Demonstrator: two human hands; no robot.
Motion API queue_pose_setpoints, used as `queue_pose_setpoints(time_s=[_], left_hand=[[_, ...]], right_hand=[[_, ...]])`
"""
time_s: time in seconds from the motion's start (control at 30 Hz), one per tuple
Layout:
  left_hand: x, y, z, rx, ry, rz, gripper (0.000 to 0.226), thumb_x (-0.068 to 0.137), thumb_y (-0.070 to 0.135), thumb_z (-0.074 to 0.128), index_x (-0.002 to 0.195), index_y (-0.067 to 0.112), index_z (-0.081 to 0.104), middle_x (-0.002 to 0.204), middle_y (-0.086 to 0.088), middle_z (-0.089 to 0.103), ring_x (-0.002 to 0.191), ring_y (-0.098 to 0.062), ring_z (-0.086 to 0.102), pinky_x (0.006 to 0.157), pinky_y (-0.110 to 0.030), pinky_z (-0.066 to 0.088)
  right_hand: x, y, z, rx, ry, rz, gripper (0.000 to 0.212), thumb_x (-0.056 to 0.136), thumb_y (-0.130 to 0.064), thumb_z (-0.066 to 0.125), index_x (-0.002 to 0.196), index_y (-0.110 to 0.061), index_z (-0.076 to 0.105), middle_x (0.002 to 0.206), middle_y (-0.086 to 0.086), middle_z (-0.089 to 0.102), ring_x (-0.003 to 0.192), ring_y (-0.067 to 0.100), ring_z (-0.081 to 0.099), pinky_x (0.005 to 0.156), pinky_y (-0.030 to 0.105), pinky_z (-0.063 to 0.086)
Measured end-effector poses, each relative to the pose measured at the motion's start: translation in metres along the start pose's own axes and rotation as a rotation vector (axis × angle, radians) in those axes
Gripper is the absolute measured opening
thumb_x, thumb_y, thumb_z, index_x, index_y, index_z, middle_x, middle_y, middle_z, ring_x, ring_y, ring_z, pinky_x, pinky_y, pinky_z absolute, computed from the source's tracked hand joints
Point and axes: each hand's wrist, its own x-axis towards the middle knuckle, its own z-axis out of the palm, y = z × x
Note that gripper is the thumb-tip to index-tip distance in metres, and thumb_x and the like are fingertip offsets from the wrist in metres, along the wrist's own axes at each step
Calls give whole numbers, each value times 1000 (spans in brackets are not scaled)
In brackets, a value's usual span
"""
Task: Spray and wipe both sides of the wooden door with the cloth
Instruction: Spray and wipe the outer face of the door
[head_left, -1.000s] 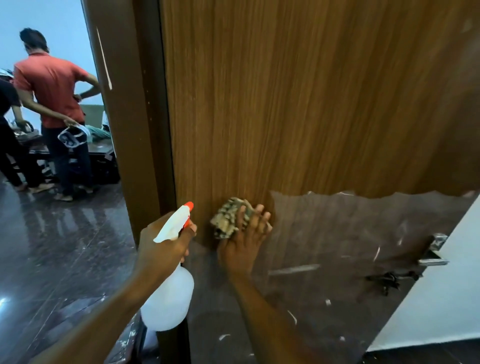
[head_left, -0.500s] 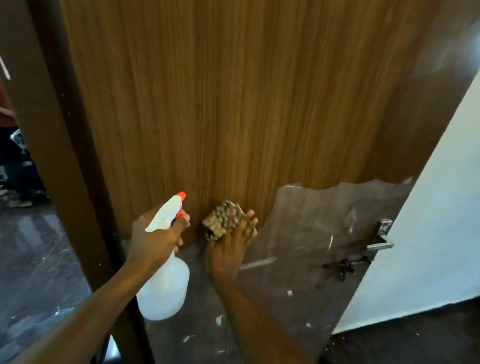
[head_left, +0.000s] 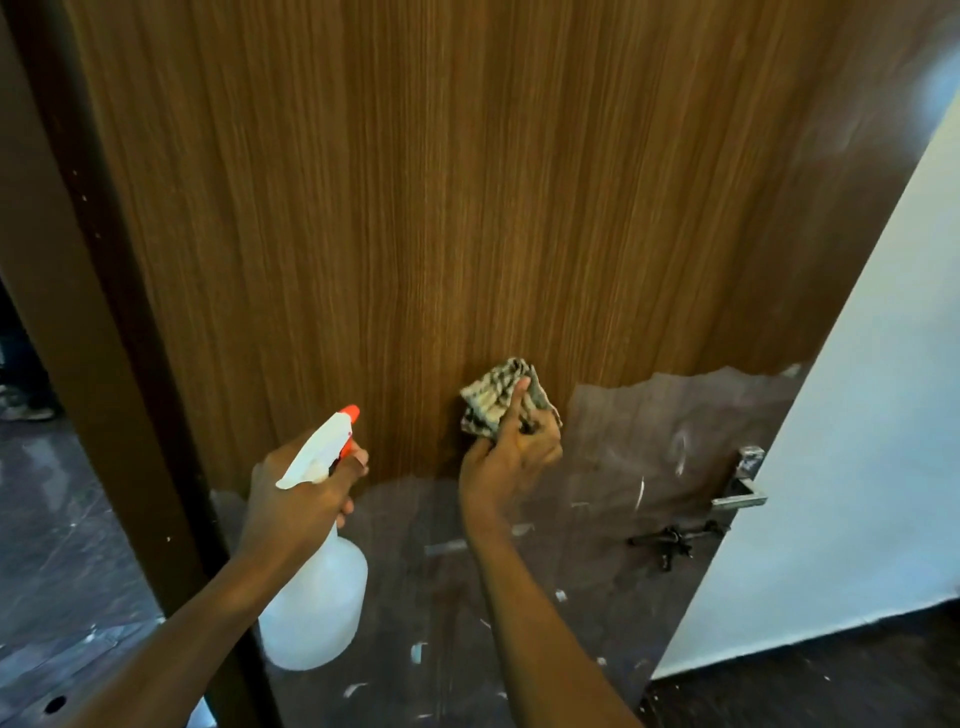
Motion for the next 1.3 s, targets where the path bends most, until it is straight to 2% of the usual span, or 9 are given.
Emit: queue_pose_setpoints(time_s=[0.1,0.23,0.43,0.63,0.73,0.93,1.1,1.2,1.3], left_hand=[[-3,-2,5,-15,6,-18,25,78,29,69,98,14,66,83,-6,70,64,-29,66,62,-37,57],[-6,1,13,-20,-11,5,15,79,27,69,91,18,67,81,-5,71,62,-29,65,61,-40,57],[-1,18,43,-21,-50,18,42,66,46,65,95,15,67,77,-6,71,61,-29,66,63,-40,58],[-11,30,85,-13,-101,44,39,71,42,66,98,14,66,76,-6,70,62,-27,66,57,-32,55],[-14,31,105,-13,-102,29,35,73,40,67,96,14,67,76,-6,70,62,-28,65,56,-31,55],[-22,44,166,-16,-105,40,34,77,35,69,103,14,66,82,-5,70,63,-27,65,56,-29,53],[-37,47,207,-37,-122,23,29,80,33,70,101,15,66,82,-6,70,62,-27,65,59,-33,56],[-41,50,220,-48,-127,23,24,80,33,70,98,17,66,80,-5,70,61,-27,65,55,-30,54],[-39,54,231,-30,-130,46,24,80,33,69,98,18,66,80,-5,71,61,-26,65,58,-32,57]], right_hand=[[-2,22,-12,134,45,233,77,79,6,62,149,-21,44,131,13,50,115,31,49,95,32,41],[54,21,-25,292,170,535,49,93,0,54,142,-1,48,152,19,38,140,36,35,116,40,30],[33,20,-5,146,-60,-57,78,85,0,49,157,-14,21,165,2,1,153,21,-4,120,37,18],[42,97,-20,325,-103,531,74,96,0,52,154,-11,8,165,14,-1,152,33,7,122,44,14],[105,98,-39,287,-64,495,65,100,-12,51,156,-5,19,165,7,-9,152,30,-5,123,44,5],[67,113,-43,134,-302,-29,68,98,-17,49,157,-15,14,165,5,-11,150,23,-19,122,34,-6],[78,156,-64,166,-345,241,59,102,-14,46,156,-11,22,162,4,-16,153,28,-8,122,44,20],[149,160,-90,207,-264,483,60,105,-25,43,157,-10,17,164,6,-17,152,30,-9,121,52,16],[180,156,-94,134,-243,403,59,105,-30,43,157,-15,19,165,4,-17,152,29,-9,120,57,17]])
